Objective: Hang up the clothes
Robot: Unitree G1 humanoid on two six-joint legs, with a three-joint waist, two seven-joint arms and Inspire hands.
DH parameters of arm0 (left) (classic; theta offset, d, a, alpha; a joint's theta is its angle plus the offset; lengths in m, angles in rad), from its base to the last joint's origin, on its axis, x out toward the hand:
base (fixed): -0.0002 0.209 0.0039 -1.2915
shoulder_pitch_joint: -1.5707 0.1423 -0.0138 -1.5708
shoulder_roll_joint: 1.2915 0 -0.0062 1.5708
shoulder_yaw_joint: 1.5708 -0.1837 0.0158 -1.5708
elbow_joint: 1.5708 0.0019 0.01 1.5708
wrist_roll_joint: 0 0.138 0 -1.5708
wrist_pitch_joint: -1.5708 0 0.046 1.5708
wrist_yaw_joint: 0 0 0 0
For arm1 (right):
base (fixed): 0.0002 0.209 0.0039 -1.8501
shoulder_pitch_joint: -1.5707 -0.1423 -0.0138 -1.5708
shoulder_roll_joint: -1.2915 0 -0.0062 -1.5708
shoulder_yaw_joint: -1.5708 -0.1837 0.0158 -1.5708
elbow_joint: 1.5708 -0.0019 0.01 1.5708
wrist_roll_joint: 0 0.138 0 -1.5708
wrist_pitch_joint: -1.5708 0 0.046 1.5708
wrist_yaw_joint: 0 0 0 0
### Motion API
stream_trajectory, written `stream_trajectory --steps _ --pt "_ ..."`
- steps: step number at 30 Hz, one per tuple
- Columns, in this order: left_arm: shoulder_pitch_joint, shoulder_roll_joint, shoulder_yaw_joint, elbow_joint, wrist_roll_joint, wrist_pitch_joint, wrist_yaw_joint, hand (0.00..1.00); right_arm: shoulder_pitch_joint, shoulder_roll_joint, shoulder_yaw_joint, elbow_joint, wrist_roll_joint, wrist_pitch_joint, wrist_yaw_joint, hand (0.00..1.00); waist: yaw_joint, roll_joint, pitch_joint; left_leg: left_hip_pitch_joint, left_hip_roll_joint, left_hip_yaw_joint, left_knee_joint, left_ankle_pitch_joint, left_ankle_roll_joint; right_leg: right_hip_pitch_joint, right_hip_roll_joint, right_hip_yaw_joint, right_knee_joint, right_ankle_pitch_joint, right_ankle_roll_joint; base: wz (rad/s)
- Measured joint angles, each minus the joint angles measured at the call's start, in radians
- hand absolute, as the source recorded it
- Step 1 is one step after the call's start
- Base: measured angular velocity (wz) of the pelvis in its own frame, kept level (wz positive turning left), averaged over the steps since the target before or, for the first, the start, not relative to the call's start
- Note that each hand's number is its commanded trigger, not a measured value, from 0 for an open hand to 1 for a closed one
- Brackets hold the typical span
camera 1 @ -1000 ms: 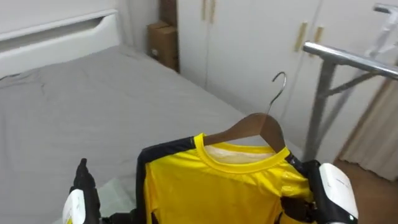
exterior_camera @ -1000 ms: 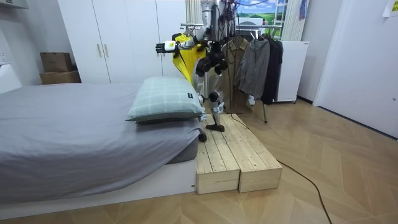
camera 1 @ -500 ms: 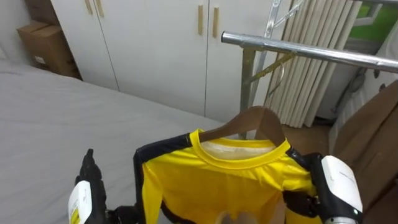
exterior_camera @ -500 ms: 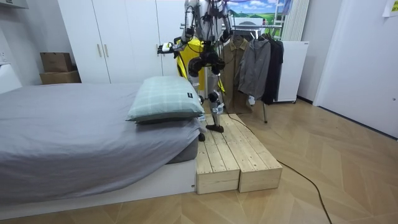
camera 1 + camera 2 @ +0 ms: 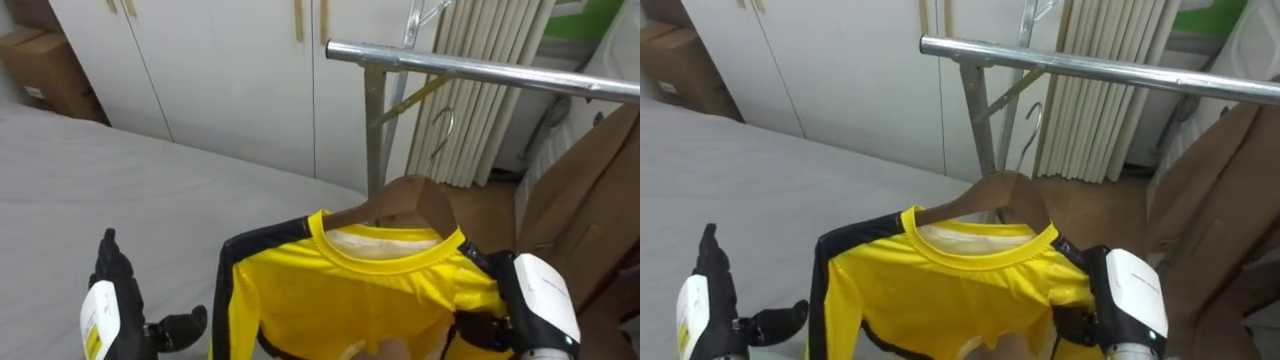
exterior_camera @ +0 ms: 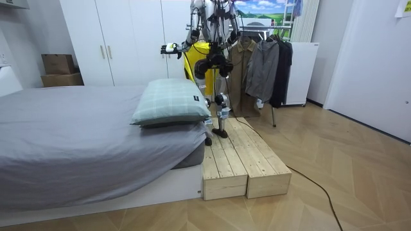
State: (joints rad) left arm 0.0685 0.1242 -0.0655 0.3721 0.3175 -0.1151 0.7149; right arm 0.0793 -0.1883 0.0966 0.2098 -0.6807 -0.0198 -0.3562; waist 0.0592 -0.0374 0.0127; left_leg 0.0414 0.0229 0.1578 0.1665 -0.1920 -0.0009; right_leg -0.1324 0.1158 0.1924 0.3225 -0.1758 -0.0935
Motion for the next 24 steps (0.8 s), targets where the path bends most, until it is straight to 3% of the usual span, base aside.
stream_trajectory --steps 18,24 --pt "0.001 -0.003 -0.001 -0.015 0.0 0.0 -0.001 0.0 0.0 0.0 -0.001 -0.073 -0.045 -0.001 -0.013 1.0 -0.003 0.003 -0.0034 0.008 0.003 0.008 0.0 0.0 0.0 0.015 0.003 0.003 -0.017 0.008 -0.001 0.0" --pt "0.004 -0.017 -0.001 -0.016 0.0 0.001 -0.009 0.0 -0.001 -0.001 -0.01 -0.074 -0.069 -0.002 -0.014 1.0 -0.008 0.017 -0.0079 0.028 0.011 0.014 -0.002 0.0 0.0 0.047 0.008 0.009 -0.05 0.023 -0.002 -0.02"
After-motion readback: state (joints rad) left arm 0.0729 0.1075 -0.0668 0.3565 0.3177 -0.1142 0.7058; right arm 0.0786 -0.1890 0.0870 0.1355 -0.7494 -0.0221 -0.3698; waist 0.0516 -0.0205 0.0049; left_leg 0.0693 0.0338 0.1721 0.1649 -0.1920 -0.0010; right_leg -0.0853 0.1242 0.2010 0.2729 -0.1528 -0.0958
